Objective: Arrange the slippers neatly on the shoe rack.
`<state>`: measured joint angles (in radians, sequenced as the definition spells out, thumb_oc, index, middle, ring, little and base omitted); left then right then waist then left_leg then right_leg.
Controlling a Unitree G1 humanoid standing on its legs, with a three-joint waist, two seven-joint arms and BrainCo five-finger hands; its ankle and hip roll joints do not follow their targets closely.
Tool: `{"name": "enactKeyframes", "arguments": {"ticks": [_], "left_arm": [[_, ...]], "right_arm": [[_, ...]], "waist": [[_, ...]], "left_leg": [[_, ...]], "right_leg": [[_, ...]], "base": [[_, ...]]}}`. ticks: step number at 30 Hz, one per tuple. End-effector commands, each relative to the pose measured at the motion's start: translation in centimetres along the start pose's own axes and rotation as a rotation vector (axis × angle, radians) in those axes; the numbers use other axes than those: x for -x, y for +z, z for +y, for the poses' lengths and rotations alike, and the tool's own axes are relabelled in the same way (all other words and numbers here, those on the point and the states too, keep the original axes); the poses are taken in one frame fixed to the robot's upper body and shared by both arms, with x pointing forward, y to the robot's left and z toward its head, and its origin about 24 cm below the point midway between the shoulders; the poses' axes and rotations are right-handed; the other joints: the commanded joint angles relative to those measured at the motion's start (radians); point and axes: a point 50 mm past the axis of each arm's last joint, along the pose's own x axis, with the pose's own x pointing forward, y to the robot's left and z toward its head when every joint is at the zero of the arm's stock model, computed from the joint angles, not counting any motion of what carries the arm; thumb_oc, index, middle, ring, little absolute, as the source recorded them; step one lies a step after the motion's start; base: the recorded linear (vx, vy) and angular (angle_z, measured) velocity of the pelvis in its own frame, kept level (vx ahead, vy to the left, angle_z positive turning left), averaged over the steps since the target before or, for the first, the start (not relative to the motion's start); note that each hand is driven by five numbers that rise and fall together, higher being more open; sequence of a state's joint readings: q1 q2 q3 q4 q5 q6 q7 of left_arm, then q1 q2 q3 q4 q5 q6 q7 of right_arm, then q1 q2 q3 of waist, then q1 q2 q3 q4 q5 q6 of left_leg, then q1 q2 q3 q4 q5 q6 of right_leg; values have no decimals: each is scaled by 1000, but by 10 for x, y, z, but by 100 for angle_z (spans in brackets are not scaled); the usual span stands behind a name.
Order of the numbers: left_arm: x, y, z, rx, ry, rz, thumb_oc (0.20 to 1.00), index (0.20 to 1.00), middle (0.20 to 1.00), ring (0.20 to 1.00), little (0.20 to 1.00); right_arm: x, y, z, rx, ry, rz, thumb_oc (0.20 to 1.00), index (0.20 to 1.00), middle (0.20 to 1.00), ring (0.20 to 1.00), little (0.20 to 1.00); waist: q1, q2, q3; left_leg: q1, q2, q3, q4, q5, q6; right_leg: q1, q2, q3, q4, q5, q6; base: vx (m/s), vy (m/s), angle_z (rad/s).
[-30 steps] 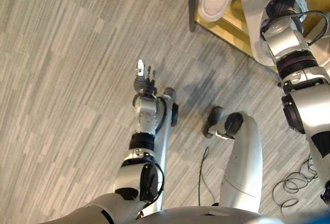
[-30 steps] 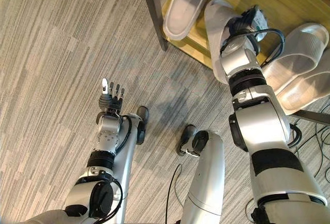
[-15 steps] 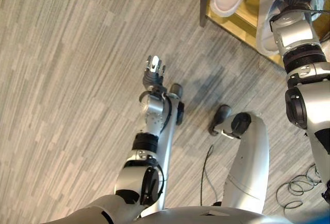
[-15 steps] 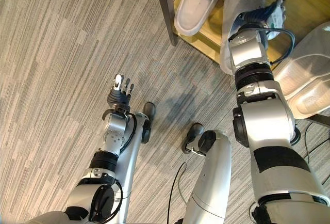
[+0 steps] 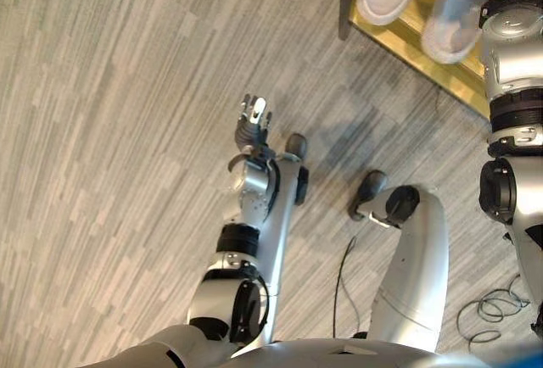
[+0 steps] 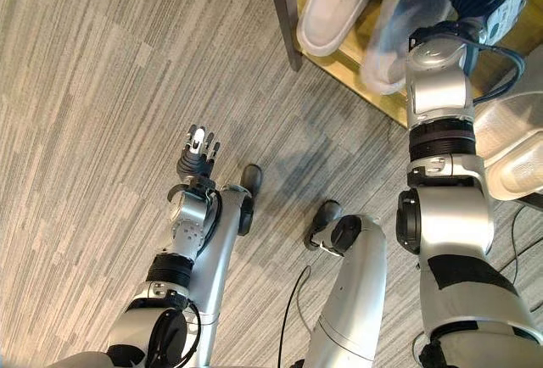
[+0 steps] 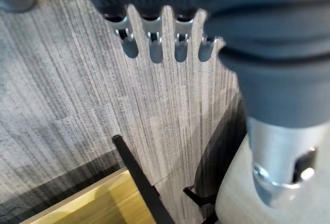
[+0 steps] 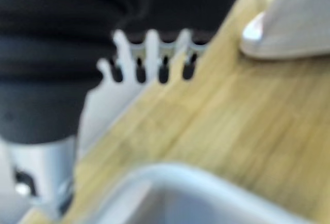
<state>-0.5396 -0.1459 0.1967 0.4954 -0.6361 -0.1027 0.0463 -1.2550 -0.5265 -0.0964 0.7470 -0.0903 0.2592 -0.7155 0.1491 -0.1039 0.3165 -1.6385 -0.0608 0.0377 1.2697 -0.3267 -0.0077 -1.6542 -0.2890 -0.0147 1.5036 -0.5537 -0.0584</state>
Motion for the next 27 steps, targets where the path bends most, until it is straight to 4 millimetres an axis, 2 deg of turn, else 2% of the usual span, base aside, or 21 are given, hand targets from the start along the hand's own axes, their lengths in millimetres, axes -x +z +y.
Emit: {"name": "enactKeyframes", "arguments": {"ticks": [1,4,6,10,17,23,27], "left_arm": [[7,-7,13,-28,32,-6,1000,1000,1000,1000,1000],[7,-8,14,-39,33,1,1000,1000,1000,1000,1000],[8,-7,13,-60,27,-1,1000,1000,1000,1000,1000],[9,-9,18,-81,26,6,1000,1000,1000,1000,1000],[9,-9,18,-108,22,11,1000,1000,1000,1000,1000],[8,-9,18,-145,15,11,1000,1000,1000,1000,1000],[9,-10,21,-164,8,22,1000,1000,1000,1000,1000]], "right_arm": [[4,20,2,-77,19,-106,1000,1000,1000,1000,1000],[7,8,3,-86,42,-64,1000,1000,1000,1000,1000],[12,-9,5,-100,57,6,1000,1000,1000,1000,1000],[22,-28,9,-142,95,66,1000,1000,1000,1000,1000],[34,-38,17,-181,178,52,1000,1000,1000,1000,1000],[47,-35,33,-228,326,29,1000,1000,1000,1000,1000],[58,-37,45,-187,455,-4,1000,1000,1000,1000,1000]], "waist": [[-48,18,12],[-50,18,9],[-51,20,12],[-55,21,17],[-59,21,16],[-61,22,21],[-61,21,18]], "left_leg": [[68,23,4,-43,-52,43],[68,22,-1,-63,-41,43],[68,24,-4,-79,-34,43],[68,24,-3,-72,-32,43],[68,28,-8,-80,-25,41],[68,33,-10,-84,-21,40],[68,32,-15,-88,-18,38]], "right_leg": [[96,-8,-6,0,-8,41],[101,-4,-9,-15,-3,40],[105,0,-12,-25,1,39],[105,5,-15,-18,-1,32],[109,16,-16,-26,3,32],[107,23,-14,-29,5,30],[110,26,-18,-32,4,28]], "base": [[-44,-10,0],[-45,-11,0],[-43,-13,-1],[0,0,0],[0,0,0],[-5,-4,0],[0,0,0]]}}
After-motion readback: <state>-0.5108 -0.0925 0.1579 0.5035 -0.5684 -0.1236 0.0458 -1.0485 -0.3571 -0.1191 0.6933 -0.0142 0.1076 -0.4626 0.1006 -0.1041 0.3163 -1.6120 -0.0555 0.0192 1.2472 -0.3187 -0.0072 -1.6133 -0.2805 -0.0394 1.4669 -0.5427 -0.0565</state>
